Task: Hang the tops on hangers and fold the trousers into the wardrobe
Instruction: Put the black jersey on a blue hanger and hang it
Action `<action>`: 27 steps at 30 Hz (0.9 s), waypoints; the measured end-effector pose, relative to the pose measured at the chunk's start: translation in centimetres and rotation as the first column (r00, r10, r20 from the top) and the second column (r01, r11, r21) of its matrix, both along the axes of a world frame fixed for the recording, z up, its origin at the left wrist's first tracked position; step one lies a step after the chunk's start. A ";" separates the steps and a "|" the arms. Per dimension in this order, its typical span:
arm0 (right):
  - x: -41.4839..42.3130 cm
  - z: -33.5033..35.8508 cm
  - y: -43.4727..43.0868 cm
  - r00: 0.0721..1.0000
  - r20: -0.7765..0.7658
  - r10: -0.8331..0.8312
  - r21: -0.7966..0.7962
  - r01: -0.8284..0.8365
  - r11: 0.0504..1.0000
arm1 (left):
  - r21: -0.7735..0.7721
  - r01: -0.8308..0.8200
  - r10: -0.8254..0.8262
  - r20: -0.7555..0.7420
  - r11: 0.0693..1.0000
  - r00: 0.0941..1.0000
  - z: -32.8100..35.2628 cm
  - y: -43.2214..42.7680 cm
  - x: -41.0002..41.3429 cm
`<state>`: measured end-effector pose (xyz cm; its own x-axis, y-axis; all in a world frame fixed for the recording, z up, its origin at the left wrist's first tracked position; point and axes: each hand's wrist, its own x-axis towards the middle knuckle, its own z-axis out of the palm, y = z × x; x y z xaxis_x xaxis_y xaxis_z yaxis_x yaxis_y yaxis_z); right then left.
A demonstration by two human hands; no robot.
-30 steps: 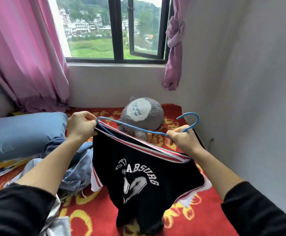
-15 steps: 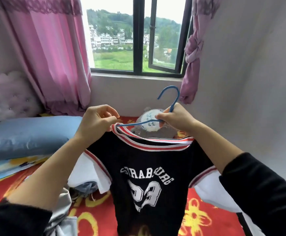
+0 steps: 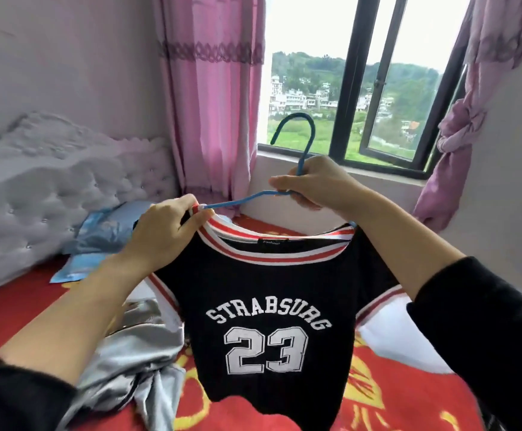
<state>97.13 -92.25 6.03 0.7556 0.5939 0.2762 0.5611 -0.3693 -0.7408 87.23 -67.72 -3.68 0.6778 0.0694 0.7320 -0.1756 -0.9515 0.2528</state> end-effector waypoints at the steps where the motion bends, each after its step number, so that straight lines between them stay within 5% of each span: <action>1: -0.3 0.3 0.7 0.998 0.029 0.055 -0.015 -0.055 0.998 | -0.016 -0.039 0.040 0.017 0.999 0.999 0.2 0.7 -1.3; 7: -0.8 -2.0 4.5 0.943 0.331 0.045 -0.209 0.026 0.978 | -0.130 -0.327 0.334 0.039 0.936 0.942 1.0 6.7 -10.3; 13: -5.2 -5.2 12.9 0.752 0.641 -0.151 -0.041 0.231 0.972 | -0.108 -0.505 0.513 0.066 0.856 0.856 2.0 11.3 -18.3; 15: -6.5 -5.7 15.6 0.770 0.618 -0.157 -0.085 0.264 0.961 | -0.109 -0.562 0.570 0.063 0.820 0.819 2.0 13.2 -21.3; 17: -7.6 -6.5 18.2 0.918 0.378 -0.122 -0.073 0.161 0.984 | -0.083 -0.619 0.624 0.053 0.781 0.780 1.6 15.0 -24.4; 19: -9.1 -7.3 21.0 0.986 -0.155 -0.057 0.119 0.076 0.990 | -0.044 -0.646 0.648 0.032 0.762 0.761 1.0 16.8 -27.5; 21: -11.1 -8.4 24.3 0.734 -0.667 0.127 0.316 0.124 0.941 | -0.011 -0.666 0.666 0.023 0.746 0.746 0.3 18.6 -30.7; 24: -14.4 -10.2 29.3 0.347 -0.860 0.375 0.430 0.094 0.898 | 0.012 -0.692 0.692 0.029 0.722 0.722 -1.1 21.9 -35.6; 27: -17.9 -11.3 34.2 0.327 -0.857 0.398 0.400 -0.064 0.914 | 0.032 -0.754 0.754 -0.032 0.657 0.656 -2.6 25.2 -40.6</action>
